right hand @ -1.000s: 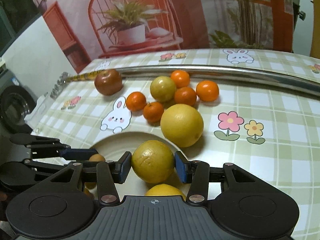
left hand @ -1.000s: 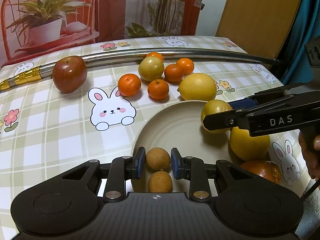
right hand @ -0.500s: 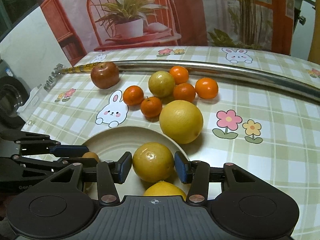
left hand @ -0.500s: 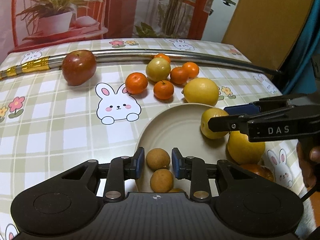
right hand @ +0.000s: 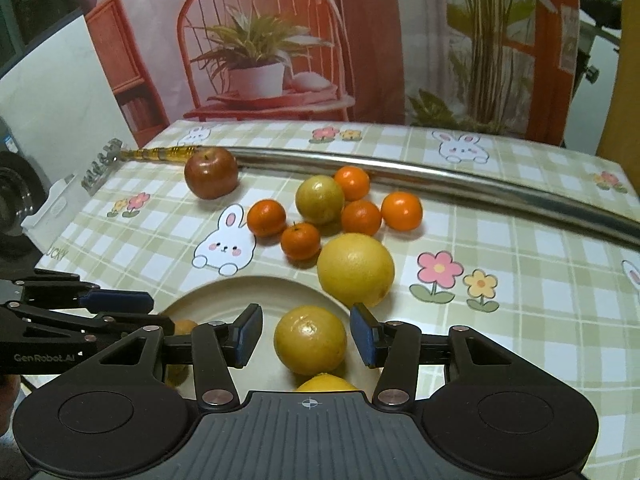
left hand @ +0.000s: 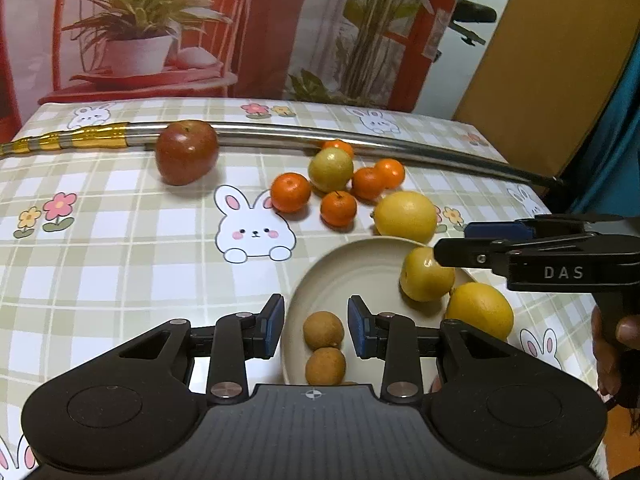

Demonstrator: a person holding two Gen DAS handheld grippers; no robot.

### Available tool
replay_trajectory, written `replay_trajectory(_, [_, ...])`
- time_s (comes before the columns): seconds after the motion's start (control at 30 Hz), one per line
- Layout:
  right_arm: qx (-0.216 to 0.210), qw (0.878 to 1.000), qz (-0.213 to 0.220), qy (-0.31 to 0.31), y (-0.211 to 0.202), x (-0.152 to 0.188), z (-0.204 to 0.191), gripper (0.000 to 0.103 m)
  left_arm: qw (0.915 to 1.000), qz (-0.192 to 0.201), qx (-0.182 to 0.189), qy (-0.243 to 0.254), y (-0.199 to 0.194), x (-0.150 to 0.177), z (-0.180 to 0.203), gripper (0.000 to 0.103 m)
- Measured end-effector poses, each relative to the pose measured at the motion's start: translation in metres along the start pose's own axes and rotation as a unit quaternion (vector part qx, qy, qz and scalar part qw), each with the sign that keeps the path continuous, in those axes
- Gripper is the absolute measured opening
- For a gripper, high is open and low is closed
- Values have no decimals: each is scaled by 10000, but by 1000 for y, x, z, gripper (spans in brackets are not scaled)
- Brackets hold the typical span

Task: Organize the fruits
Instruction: 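Lower the kiwi onto the plate and open the left gripper, then lower the yellow fruit onto the plate and open the right gripper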

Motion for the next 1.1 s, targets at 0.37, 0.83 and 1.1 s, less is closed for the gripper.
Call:
replay_trajectory(0.37, [155,9996,223,64,-14,-9,4,50,9995,87,-116,-298,-8,-5,-14,37])
replay_trajectory(0.83, [232,9990,345,166,-19,-13,13,50,9990,49,-181,-408,-5,-12,-21,37])
replay_trajectory(1.1, [274,9983,428,271,-18,-20,28,50,9991,39,-169,-385,6,-34,-24,37])
Point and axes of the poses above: each gripper's, at about its wrist camera, not at the fingertips, and y roughly the way its jaws point, z to its right, x to its underside, the point moved 10 cm from there along y, roughly the way its jaws point, and after that the axes turned 2 degrees about x, right-handed, at the moved point
